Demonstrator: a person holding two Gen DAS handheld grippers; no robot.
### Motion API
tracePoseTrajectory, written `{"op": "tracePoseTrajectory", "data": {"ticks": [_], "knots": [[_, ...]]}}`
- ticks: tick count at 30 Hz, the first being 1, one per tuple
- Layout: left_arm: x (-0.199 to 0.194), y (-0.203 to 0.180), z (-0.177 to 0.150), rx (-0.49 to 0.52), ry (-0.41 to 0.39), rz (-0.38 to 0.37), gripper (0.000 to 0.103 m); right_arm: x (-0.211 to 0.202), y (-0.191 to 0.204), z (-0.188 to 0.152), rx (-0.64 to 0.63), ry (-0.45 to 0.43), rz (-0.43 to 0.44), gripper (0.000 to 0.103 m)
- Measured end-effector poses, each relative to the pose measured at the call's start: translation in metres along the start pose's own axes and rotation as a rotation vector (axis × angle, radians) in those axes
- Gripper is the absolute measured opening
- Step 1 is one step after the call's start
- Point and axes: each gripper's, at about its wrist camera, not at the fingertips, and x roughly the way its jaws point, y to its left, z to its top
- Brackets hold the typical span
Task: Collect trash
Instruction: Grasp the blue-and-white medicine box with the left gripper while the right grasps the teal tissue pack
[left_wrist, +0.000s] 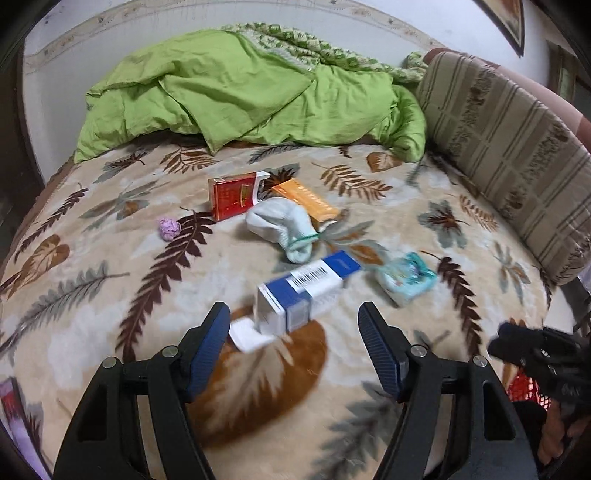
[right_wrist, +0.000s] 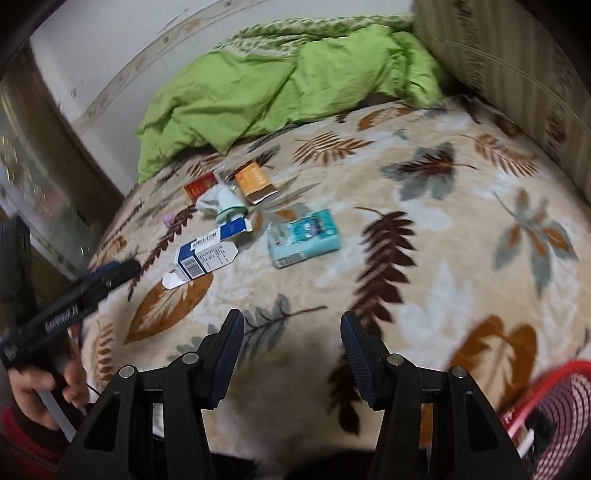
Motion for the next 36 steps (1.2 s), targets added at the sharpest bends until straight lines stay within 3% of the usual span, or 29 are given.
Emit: {"op": "tracePoseTrajectory", "data": {"ticks": [7,11,18,21,25,26,27,29,36], "knots": [[0.067,0.029,0.033,-0.1,0.074,-0.109,0.071,0.007,-0.019,-0.001,0.105,0.017,0.048,0.058],[0.093,0.032,0.033,-0.159,0.15,-0.156,0.071,0.004,-0.025,-0.002,0.138,0.006,0.055,0.058],[0.078,-0.012,0.006,0.023,0.176,-0.208,0.065,0.006,-0.034,-0.002,0.192,0.021,0.079,0.058],[0.078,-0.028,-0.001,0.081,0.187,-0.183,0.064,0.008,-0.031,-0.001,0.185,0.028,0.08,0.058],[0.094,-0.035,0.001,0.093,0.205,-0.096,0.064,0.007,-0.028,-0.001,0.17,0.023,0.071,0.058],[0.098,-0.034,0.002,0.08,0.206,-0.091,0.06,0.006,-0.029,-0.002,0.171,0.021,0.072,0.058],[0.101,-0.033,0.002,0.061,0.208,-0.085,0.044,0.006,-0.03,-0.002,0.176,0.02,0.075,0.058],[0.107,-0.029,0.001,0.025,0.223,-0.065,0.033,0.006,-0.033,-0.002,0.19,0.021,0.079,0.058],[0.064,-0.015,-0.01,-0.055,0.121,0.002,0.033,0.012,-0.033,0.001,0.196,0.051,0.083,0.058]]}}
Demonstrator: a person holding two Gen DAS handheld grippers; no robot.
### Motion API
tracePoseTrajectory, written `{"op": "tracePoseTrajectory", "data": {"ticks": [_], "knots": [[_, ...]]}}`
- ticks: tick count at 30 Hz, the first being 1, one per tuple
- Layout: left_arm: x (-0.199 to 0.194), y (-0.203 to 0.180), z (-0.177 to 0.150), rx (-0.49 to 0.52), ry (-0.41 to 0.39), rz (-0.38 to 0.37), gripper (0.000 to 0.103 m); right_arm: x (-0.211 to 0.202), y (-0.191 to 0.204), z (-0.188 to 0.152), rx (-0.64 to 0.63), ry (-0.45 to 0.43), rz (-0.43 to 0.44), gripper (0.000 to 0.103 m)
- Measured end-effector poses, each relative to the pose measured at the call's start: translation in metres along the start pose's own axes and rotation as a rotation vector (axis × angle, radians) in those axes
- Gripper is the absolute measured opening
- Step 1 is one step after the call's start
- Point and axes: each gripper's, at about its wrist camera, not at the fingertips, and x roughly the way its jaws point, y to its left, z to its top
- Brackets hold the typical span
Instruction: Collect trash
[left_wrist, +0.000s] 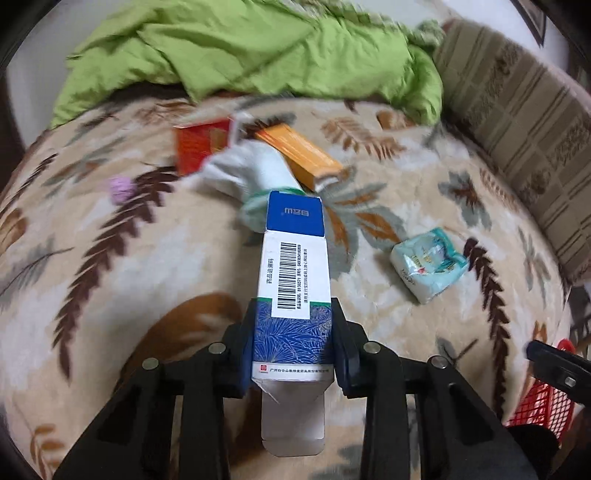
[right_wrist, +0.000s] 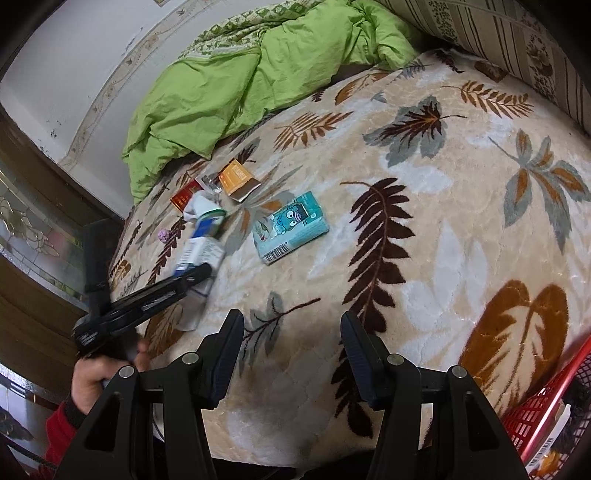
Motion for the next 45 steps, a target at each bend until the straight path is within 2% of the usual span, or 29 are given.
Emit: {"op": "tracePoseTrajectory", "data": {"ticks": [3,6,8,10,12,14,16,18,22,23,24,28,29,31,35,39,43,45], "knots": [[-0.021,0.007,-0.013,-0.038,-0.029,-0.002,0.033,0.008,0.006,0.012,-0.037,0.016,0.015,0.058],[-0.037,0.014,-0.023,-0.062,-0.068,0.006,0.033,0.021,0.008,0.034,-0.069,-0.007,-0.029,0.058],[-0.04,0.021,-0.026,-0.075,-0.087,0.03,0.033,0.036,-0.001,0.052,-0.016,-0.002,0.007,0.058],[-0.038,0.026,-0.027,-0.093,-0.085,0.031,0.033,0.05,-0.006,0.067,-0.003,-0.022,-0.018,0.058],[-0.036,0.031,-0.029,-0.104,-0.085,0.034,0.033,0.07,-0.012,0.081,0.005,-0.005,-0.049,0.058],[-0.034,0.033,-0.029,-0.106,-0.088,0.044,0.033,0.084,-0.018,0.088,0.026,0.006,-0.037,0.058],[-0.033,0.036,-0.03,-0.107,-0.091,0.052,0.033,0.094,-0.018,0.088,0.035,0.054,-0.003,0.058],[-0.034,0.04,-0.029,-0.117,-0.095,0.047,0.033,0.097,-0.005,0.079,-0.001,0.096,0.071,0.058],[-0.036,0.047,-0.028,-0.139,-0.107,0.044,0.033,0.098,0.035,0.051,-0.122,0.262,0.295,0.058],[-0.037,0.049,-0.028,-0.142,-0.109,0.043,0.033,0.094,0.044,0.047,-0.156,0.286,0.335,0.058],[-0.037,0.05,-0.028,-0.147,-0.113,0.048,0.033,0.088,0.05,0.046,-0.191,0.281,0.338,0.058],[-0.036,0.052,-0.028,-0.158,-0.114,0.045,0.033,0.072,0.055,0.063,-0.267,0.172,0.234,0.058],[-0.036,0.053,-0.027,-0.153,-0.112,0.044,0.033,0.073,0.053,0.072,-0.272,0.129,0.172,0.06],[-0.035,0.052,-0.027,-0.143,-0.113,0.049,0.033,0.08,0.047,0.081,-0.263,0.086,0.112,0.064],[-0.034,0.051,-0.027,-0.145,-0.115,0.056,0.033,0.111,0.04,0.091,-0.209,0.125,0.088,0.064],[-0.033,0.055,-0.027,-0.164,-0.114,0.058,0.033,0.124,0.056,0.072,-0.297,0.19,0.087,0.064],[-0.032,0.053,-0.026,-0.154,-0.117,0.056,0.033,0.131,0.08,0.048,-0.462,0.177,-0.039,0.064],[-0.032,0.051,-0.027,-0.138,-0.12,0.061,0.033,0.132,0.081,0.045,-0.475,0.159,-0.076,0.056]]}}
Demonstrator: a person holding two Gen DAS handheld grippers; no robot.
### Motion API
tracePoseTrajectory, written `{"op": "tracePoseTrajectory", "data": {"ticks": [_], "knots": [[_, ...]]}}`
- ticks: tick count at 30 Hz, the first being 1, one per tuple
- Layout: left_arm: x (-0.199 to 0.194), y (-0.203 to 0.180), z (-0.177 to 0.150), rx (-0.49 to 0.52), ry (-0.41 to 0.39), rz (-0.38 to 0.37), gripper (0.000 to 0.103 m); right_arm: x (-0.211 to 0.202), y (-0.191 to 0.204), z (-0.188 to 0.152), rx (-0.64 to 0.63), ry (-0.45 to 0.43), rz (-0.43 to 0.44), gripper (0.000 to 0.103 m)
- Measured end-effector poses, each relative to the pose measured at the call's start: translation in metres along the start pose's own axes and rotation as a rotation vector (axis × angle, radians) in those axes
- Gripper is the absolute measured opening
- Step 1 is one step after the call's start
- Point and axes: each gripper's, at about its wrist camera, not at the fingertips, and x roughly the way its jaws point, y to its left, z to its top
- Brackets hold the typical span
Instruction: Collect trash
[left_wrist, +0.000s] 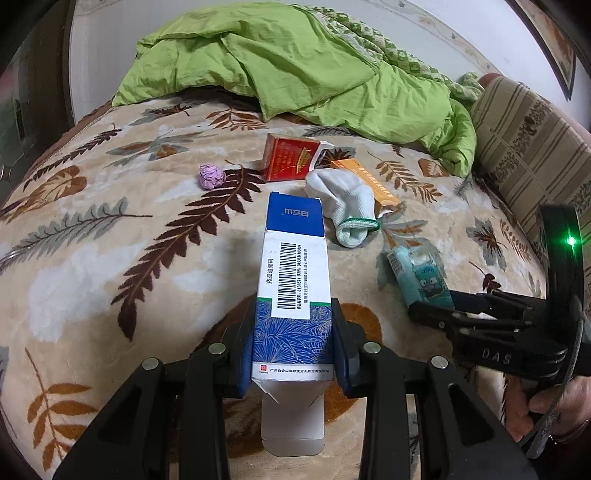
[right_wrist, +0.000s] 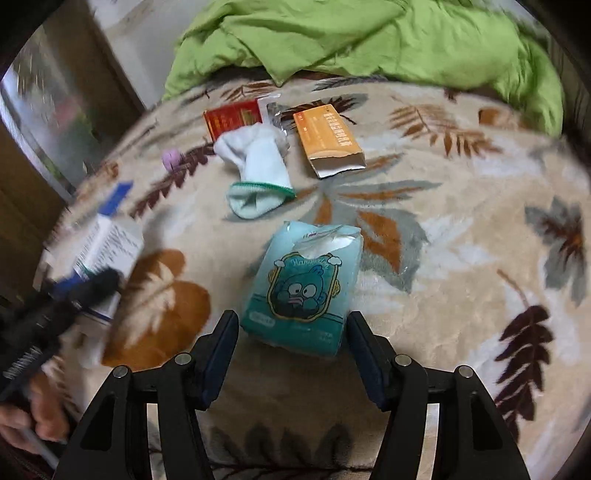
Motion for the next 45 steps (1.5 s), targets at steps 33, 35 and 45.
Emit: {"op": "tracePoseTrajectory", "data": {"ticks": [33,35,45], "knots": [[-0.014,-0.012,0.001,0.042,-0.067,0.041,0.033,-0.061,0.041,-0.02,0.07,-0.28,-0.022,0.032],[-0.015,-0.014,0.001,0.05,-0.079,0.052,0.033,-0.062,0.039,-0.02,0.075,-0.284,-0.018,0.032],[-0.02,-0.018,0.001,0.087,-0.123,0.093,0.033,-0.063,0.037,-0.019,0.08,-0.285,-0.016,0.032]]}}
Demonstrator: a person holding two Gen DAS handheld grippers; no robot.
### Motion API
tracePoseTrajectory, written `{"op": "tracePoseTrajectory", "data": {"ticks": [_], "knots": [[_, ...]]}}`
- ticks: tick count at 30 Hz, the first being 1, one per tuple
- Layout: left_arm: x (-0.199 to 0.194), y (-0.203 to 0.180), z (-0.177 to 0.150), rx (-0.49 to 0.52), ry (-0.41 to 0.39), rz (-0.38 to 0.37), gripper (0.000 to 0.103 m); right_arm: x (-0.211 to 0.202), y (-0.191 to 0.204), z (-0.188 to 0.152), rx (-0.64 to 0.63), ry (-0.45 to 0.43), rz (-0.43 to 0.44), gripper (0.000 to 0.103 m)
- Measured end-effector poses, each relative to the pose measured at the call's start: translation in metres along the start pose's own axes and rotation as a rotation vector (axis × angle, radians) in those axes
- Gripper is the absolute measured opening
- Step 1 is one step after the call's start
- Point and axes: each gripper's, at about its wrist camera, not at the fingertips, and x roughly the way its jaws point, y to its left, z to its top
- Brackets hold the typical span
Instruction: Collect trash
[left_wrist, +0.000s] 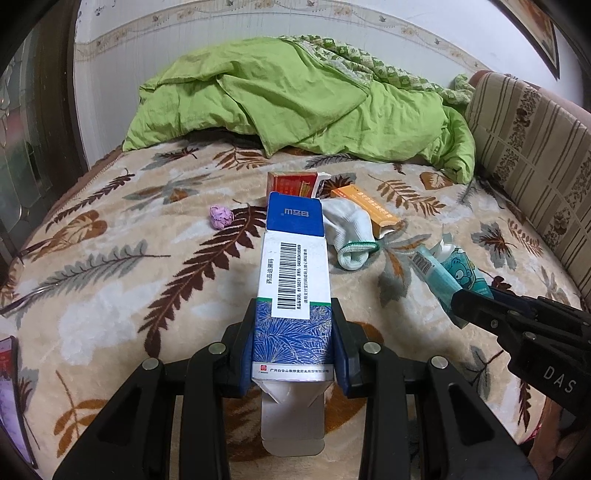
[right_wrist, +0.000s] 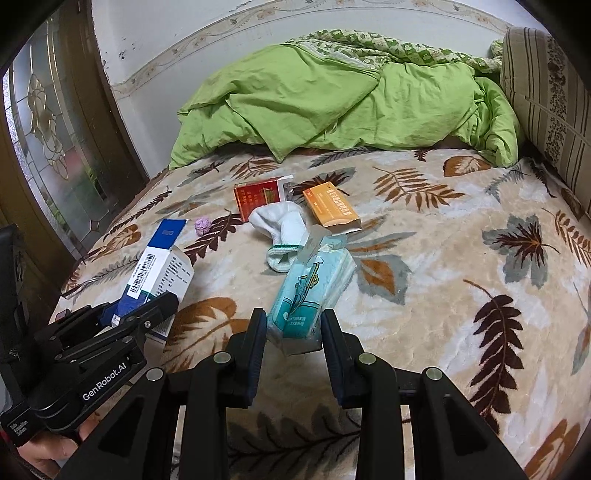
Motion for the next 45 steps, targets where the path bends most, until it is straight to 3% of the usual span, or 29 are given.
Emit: {"op": "tracePoseTrajectory", "data": {"ticks": [45], "knots": [[-0.0045,-0.0085,-0.0035,0.043,-0.027,0.035,0.033,-0.0064,-0.0041,0.001,0.043,-0.013,0.007,0.032]]}}
